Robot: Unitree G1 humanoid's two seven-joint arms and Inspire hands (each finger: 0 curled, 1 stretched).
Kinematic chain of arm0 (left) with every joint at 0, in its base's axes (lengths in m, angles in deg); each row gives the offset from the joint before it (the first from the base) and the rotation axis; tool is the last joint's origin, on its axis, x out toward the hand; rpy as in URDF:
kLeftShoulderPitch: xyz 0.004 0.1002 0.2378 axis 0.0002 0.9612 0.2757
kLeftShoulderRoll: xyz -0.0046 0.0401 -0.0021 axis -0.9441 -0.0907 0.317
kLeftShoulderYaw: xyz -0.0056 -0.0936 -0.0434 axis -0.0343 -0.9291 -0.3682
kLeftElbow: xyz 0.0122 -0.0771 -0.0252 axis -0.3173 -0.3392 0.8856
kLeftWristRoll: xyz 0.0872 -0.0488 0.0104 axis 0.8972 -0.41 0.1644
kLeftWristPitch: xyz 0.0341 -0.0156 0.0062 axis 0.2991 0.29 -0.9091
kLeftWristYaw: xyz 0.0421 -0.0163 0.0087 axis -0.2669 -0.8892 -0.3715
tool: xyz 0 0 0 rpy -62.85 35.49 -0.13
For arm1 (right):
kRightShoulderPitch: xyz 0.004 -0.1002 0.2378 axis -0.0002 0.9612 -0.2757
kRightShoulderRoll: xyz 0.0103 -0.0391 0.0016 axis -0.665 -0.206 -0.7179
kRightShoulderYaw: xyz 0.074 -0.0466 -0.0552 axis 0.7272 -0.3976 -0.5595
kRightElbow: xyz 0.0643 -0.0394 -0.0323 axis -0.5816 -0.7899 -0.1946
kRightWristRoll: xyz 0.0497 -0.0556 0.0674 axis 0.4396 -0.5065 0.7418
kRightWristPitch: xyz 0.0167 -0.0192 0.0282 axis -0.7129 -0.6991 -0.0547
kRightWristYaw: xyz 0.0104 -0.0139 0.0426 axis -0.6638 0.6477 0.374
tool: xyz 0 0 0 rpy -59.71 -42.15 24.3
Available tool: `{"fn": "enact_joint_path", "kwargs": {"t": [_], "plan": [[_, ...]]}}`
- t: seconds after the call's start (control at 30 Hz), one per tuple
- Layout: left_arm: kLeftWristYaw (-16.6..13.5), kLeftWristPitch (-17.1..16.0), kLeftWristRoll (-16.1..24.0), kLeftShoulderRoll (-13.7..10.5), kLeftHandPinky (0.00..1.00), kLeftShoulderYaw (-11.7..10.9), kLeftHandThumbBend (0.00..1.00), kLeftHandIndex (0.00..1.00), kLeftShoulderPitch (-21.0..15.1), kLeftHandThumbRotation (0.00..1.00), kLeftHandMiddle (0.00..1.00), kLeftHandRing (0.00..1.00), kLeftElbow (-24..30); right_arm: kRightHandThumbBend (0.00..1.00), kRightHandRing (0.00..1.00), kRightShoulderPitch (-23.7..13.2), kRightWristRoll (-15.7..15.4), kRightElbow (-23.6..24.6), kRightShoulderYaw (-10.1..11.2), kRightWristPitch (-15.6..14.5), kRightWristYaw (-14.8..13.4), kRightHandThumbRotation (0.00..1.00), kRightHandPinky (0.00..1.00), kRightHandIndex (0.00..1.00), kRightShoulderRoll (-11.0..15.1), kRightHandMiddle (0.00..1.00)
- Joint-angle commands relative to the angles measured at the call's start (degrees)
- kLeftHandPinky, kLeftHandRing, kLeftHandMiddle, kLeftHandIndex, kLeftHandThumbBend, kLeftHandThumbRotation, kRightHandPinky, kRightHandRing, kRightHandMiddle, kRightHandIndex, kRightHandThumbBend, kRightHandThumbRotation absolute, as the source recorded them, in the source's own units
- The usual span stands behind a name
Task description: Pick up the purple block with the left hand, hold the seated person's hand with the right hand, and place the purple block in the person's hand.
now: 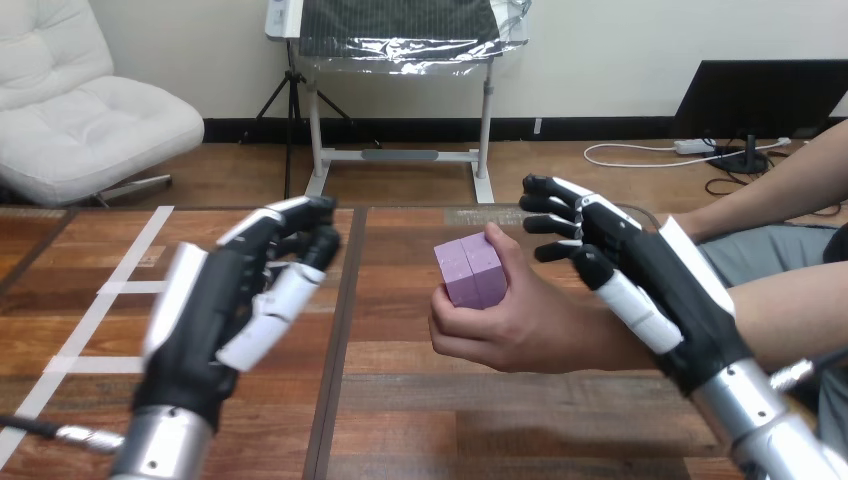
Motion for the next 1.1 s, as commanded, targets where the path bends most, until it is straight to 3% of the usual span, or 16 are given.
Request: {"fn": "enact_joint_path", "kwargs": {"t": [0.0,0.07,0.1,0.2,0.33,0.77,1.0,1.07], "plan": [[-0.8,-3.2,-2.0,0.1,0.66,-2.1,0.54,0.76,0.3,0.84,0.78,0.77,5.8,0.89,0.84,0.6,2.9,5.9,1.2,1.9,-0.3,0.93,0.75,0.87,-2.7,0.86],[-0.8,-4.4,-2.8,0.1,0.65,-2.9,0.53,0.75,1.5,0.84,0.77,0.76,6.9,0.89,0.83,1.7,4.2,7.6,1.1,1.5,0.0,0.93,0.75,0.87,-3.5,0.85],[-1.0,-5.9,-3.8,0.4,0.59,-3.7,0.47,0.73,3.0,0.83,0.76,0.74,8.1,0.92,0.82,3.2,6.2,10.0,0.9,0.6,0.5,0.93,0.76,0.87,-4.6,0.84],[-1.3,-8.5,-5.1,0.8,0.55,-4.8,0.46,0.72,5.5,0.82,0.74,0.71,10.0,0.92,0.82,5.6,9.4,13.9,0.5,-0.7,1.5,0.92,0.76,0.86,-6.1,0.84],[-1.3,-9.5,-5.4,0.7,0.52,-5.3,0.48,0.70,7.2,0.83,0.72,0.69,11.2,0.90,0.83,7.2,11.2,16.0,0.2,-1.1,1.9,0.90,0.75,0.86,-7.1,0.85],[-1.2,-10.4,-6.0,1.0,0.48,-5.8,0.51,0.68,11.1,0.80,0.70,0.68,15.3,0.91,0.84,11.8,13.0,22.0,-0.5,-1.6,2.5,0.89,0.78,0.86,-9.6,0.86],[-0.4,-11.9,-9.5,1.1,0.45,-5.7,0.49,0.68,12.1,0.77,0.70,0.68,17.0,0.93,0.83,14.5,12.8,25.7,-1.2,-2.6,1.6,0.89,0.78,0.86,-11.4,0.85],[-0.4,-11.9,-10.1,1.3,0.44,-5.7,0.53,0.67,12.3,0.76,0.70,0.68,17.3,0.93,0.83,15.0,13.0,26.4,-1.4,-2.8,1.6,0.88,0.77,0.85,-11.8,0.85]]}}
